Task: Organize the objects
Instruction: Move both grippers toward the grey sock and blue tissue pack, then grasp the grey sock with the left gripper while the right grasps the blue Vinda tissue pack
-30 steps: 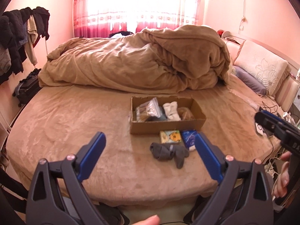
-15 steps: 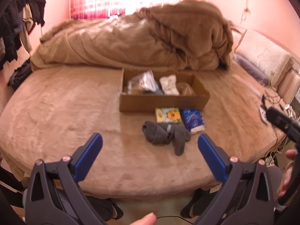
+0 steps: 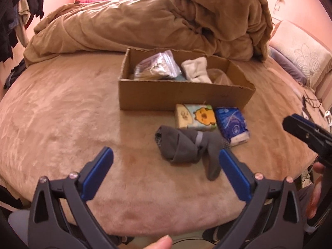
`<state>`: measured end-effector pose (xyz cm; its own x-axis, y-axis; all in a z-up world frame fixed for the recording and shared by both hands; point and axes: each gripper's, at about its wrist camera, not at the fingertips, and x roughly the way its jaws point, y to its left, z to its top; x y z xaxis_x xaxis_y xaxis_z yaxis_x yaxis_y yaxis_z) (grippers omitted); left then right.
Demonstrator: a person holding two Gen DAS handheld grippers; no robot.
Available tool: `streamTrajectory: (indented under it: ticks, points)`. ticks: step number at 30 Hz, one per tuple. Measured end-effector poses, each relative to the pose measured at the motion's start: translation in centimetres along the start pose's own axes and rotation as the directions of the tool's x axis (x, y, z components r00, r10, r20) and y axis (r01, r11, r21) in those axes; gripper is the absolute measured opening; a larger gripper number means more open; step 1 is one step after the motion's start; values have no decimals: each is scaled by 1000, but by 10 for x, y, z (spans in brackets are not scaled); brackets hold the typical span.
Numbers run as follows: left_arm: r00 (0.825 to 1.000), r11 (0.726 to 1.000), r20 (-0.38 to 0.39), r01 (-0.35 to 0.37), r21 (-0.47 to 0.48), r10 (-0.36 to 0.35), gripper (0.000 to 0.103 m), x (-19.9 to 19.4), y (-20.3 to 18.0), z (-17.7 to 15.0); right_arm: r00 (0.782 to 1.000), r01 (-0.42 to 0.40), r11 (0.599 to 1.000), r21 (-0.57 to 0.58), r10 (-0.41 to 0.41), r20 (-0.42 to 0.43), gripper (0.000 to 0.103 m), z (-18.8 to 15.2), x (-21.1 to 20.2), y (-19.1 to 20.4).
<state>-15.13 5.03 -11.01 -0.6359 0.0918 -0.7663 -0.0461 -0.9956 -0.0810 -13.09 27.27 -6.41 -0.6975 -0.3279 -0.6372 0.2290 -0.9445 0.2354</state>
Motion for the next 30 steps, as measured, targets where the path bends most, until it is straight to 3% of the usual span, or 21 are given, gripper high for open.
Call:
streamTrajectory:
  ticks: [11,21,24,25,27,28,30]
  points:
    - [995,996,-67,75,-45,-78,102,51,-1,-4,995,-11,1000,-17,9,-97,78,5,66,-7]
    - [994,996,-72,83,41,-80,98,76,-21,5,983,-28,1000,0,27,-184,78,-4,116,-13]
    - [996,992,-75,66,109,-58,85,81,-33,7,978,-28,999,-28,22,-205,78,0,126,-11]
    - [995,990,-77,66,122,-57,76,81,-37,8,977,-29,999,-43,20,-211,77,3,128,-10]
    - [994,988,-77,81,130,-72,64,80,-41,7,976,-25,998,-60,12,-215,68,6,131,-8]
    - [995,986,-72,84,141,-74,55,77,-44,5,977,-29,997,-65,15,-213,52,6,132,-7]
    - [993,984,-71,105,145,-96,42,74,-48,2,977,-34,997,-76,17,-213,44,5,132,-2]
